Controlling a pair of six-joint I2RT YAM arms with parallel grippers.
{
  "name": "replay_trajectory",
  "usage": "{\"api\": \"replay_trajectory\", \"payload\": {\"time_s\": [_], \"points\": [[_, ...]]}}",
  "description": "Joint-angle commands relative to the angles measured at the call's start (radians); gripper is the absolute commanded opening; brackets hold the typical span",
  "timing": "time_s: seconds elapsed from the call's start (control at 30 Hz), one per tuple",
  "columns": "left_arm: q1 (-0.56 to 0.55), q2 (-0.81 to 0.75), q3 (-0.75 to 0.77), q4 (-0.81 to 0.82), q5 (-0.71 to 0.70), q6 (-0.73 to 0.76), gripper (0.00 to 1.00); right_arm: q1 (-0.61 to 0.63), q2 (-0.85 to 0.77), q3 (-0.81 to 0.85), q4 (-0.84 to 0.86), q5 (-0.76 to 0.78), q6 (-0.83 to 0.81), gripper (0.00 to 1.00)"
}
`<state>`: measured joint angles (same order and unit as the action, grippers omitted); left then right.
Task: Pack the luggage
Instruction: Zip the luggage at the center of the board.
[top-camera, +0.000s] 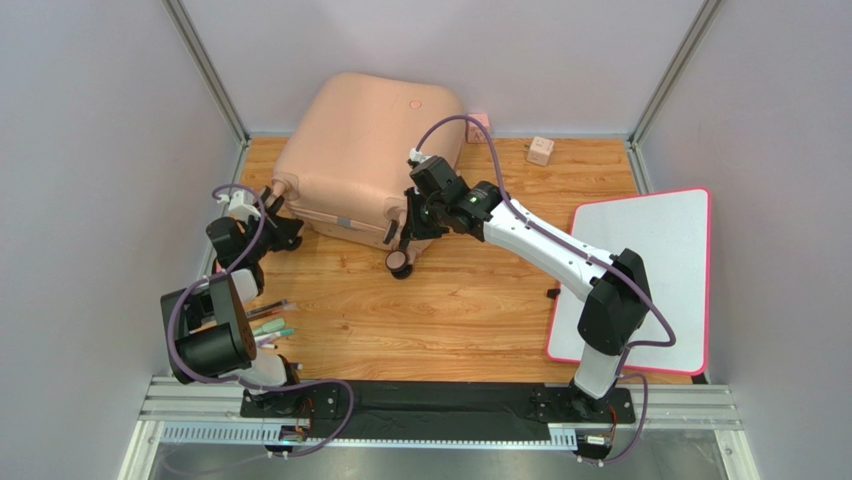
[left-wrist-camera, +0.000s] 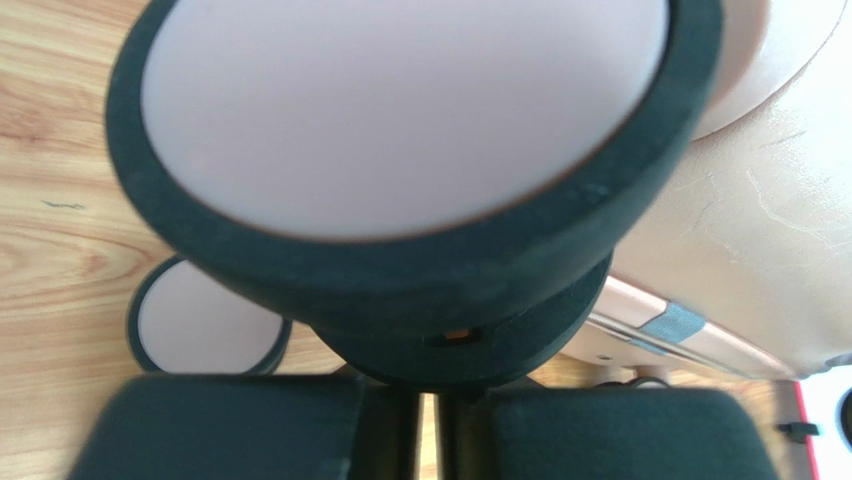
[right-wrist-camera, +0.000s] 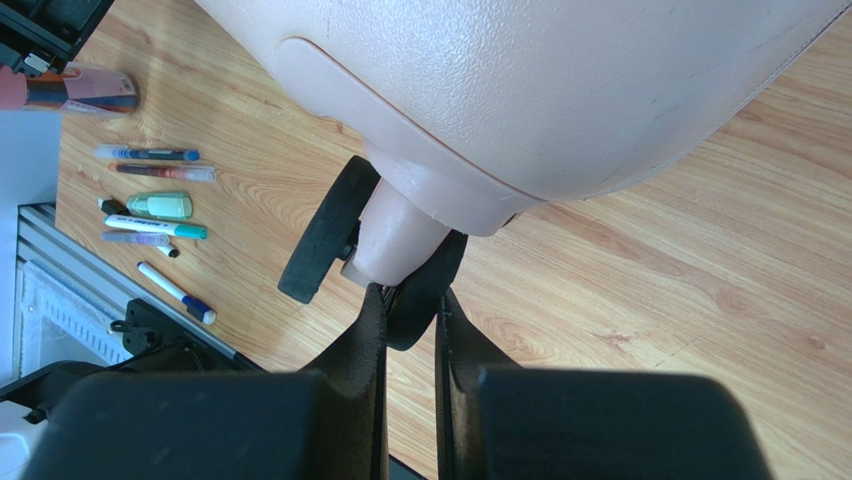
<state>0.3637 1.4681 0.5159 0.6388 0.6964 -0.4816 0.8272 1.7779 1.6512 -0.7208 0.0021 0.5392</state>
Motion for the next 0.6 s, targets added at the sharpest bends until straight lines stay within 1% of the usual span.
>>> {"api": "replay_trajectory", "payload": {"time_s": [0.0, 0.03, 0.1, 0.13, 0.23, 0.43, 0.57], "points": [[-0.029, -0.017, 0.032, 0.029, -0.029, 0.026, 0.22, 0.004, -0.028, 0.013, 0.162, 0.029, -0.099, 0.0], [-0.029, -0.018, 0.032, 0.013, -0.043, 0.035, 0.38, 0.006, -0.029, 0.013, 0.162, 0.027, -0.099, 0.0], [-0.029, -0.026, 0.03, -0.002, -0.067, 0.046, 0.45, 0.006, -0.031, 0.012, 0.162, 0.029, -0.1, 0.0], [-0.031, -0.028, 0.029, -0.002, -0.075, 0.047, 0.51, 0.006, -0.029, 0.012, 0.164, 0.029, -0.1, 0.0], [-0.031, -0.046, 0.018, -0.005, -0.101, 0.051, 0.54, 0.004, -0.032, 0.01, 0.164, 0.027, -0.1, 0.0], [-0.029, -0.081, 0.039, -0.082, -0.17, 0.098, 0.56, 0.004, -0.035, 0.01, 0.162, 0.032, -0.099, 0.0], [-0.031, -0.026, 0.073, -0.059, -0.12, 0.087, 0.57, 0.004, -0.04, 0.009, 0.162, 0.033, -0.1, 0.0]]}}
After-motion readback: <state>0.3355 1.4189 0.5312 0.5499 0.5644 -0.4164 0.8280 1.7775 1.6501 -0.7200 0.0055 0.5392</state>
